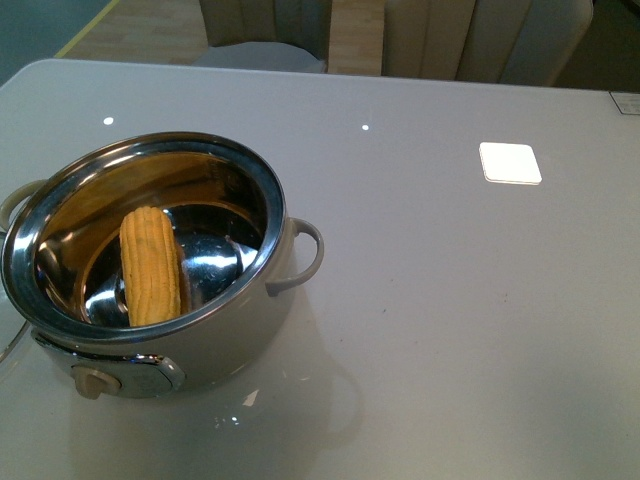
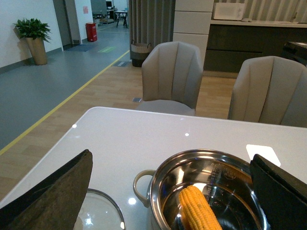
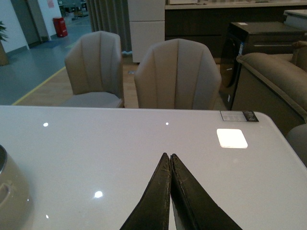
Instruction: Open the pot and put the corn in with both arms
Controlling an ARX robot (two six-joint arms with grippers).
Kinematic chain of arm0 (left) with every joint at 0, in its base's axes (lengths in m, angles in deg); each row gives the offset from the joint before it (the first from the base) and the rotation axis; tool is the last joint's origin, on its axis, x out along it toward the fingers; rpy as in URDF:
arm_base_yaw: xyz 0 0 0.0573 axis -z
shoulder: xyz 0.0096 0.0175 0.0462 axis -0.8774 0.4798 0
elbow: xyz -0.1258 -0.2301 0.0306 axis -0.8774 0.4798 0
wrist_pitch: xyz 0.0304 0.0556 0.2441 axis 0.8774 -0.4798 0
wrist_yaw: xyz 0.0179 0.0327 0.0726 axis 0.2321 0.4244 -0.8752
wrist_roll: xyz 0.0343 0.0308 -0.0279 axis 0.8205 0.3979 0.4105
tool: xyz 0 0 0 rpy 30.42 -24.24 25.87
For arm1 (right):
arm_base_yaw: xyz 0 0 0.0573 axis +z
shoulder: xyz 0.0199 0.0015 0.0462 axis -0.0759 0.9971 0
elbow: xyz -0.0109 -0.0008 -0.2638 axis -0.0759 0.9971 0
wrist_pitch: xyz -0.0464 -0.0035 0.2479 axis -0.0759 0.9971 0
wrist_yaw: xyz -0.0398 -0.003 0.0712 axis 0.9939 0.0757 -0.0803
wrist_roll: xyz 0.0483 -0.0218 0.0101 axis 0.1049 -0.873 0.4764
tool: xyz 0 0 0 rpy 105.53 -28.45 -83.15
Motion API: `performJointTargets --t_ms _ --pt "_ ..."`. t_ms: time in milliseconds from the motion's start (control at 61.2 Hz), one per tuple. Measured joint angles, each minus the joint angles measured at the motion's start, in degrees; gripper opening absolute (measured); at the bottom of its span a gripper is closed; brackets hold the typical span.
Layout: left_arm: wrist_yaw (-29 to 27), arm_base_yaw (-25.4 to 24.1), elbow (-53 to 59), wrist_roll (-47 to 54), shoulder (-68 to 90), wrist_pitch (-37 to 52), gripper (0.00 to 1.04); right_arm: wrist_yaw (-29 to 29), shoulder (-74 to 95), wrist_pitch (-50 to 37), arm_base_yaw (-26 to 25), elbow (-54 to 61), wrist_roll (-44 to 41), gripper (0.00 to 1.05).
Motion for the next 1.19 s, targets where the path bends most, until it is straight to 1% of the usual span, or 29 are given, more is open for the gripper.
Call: performJointTargets --t_ms 33,49,147,196,278,359,425,474,506,523,588,1193 --pt "0.0 0.0 0.0 0.0 0.0 0.0 0.98 0.0 0.0 0.0 0.0 0.0 0.0 0.02" --pt "0.0 0.0 0.0 0.0 0.0 0.0 0.98 0.0 0.0 0.0 0.0 0.0 -0.1 0.04" --pt "0.0 0.0 0.0 0.0 0.0 0.0 0.98 0.0 0.0 0.0 0.0 0.0 -0.1 0.22" --pt "0.0 0.0 0.0 0.0 0.0 0.0 0.98 0.0 0.0 0.0 0.0 0.0 -0.1 0.35" --pt "0.0 0.0 0.0 0.0 0.0 0.0 0.98 0.0 0.0 0.0 0.0 0.0 -0.1 0.48" --pt "0.0 0.0 0.0 0.0 0.0 0.0 0.98 0.0 0.0 0.0 0.0 0.0 -0.1 0.65" --pt "0.0 0.0 0.0 0.0 0.0 0.0 0.98 0.0 0.0 0.0 0.0 0.0 -0.1 0.74" --pt "0.0 0.0 0.0 0.0 0.0 0.0 0.98 0.0 0.0 0.0 0.0 0.0 -0.1 0.85" --pt "0.0 0.0 0.0 0.0 0.0 0.0 0.98 0.0 0.0 0.0 0.0 0.0 -0.1 0.95" --pt "0.0 0.0 0.0 0.0 0.0 0.0 0.98 0.0 0.0 0.0 0.0 0.0 0.0 0.97" --pt "0.0 0.0 0.0 0.0 0.0 0.0 0.98 0.0 0.0 0.0 0.0 0.0 -0.1 0.96" --pt "0.0 0.0 0.0 0.0 0.0 0.0 0.98 0.0 0.0 0.0 0.0 0.0 -0.1 0.96"
